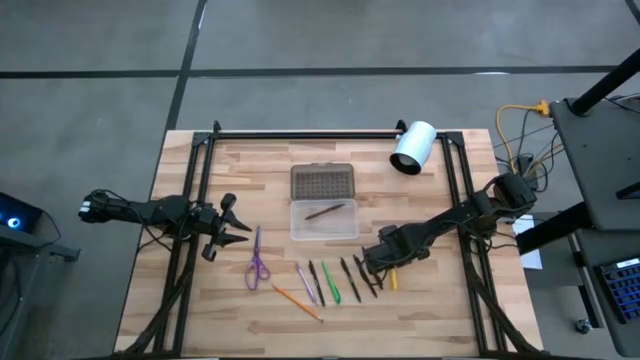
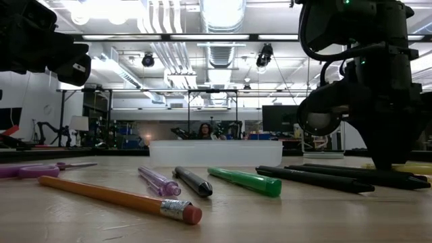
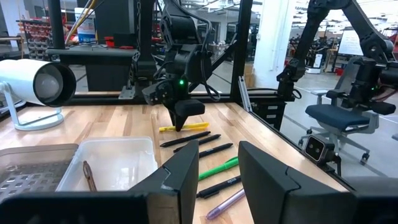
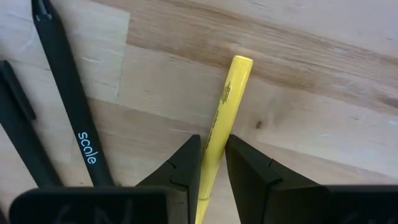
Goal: Pick & place school supplies into a supply box
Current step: Put the yellow pen into the supply box
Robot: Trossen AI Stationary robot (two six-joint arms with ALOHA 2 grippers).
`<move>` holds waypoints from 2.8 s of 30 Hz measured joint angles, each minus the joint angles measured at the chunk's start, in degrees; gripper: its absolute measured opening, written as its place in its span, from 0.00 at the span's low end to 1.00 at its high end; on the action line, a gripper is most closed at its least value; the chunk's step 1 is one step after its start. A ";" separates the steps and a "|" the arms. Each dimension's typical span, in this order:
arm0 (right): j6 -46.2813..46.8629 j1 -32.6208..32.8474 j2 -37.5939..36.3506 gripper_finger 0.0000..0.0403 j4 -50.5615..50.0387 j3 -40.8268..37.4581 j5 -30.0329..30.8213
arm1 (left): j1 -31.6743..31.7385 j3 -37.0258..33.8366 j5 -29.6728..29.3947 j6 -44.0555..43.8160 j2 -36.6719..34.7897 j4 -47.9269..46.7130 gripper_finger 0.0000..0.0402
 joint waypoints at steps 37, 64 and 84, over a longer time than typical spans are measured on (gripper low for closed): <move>-4.13 -0.04 -0.18 0.15 1.07 -3.02 -2.00 | 0.01 0.01 0.00 0.01 0.00 0.01 0.25; -28.30 -13.37 0.21 0.04 -16.94 13.14 7.10 | 0.00 0.00 0.00 0.00 -0.02 0.01 0.25; -74.33 -19.67 9.61 0.03 -15.95 34.62 10.65 | 0.01 0.00 0.01 0.01 1.07 0.01 0.25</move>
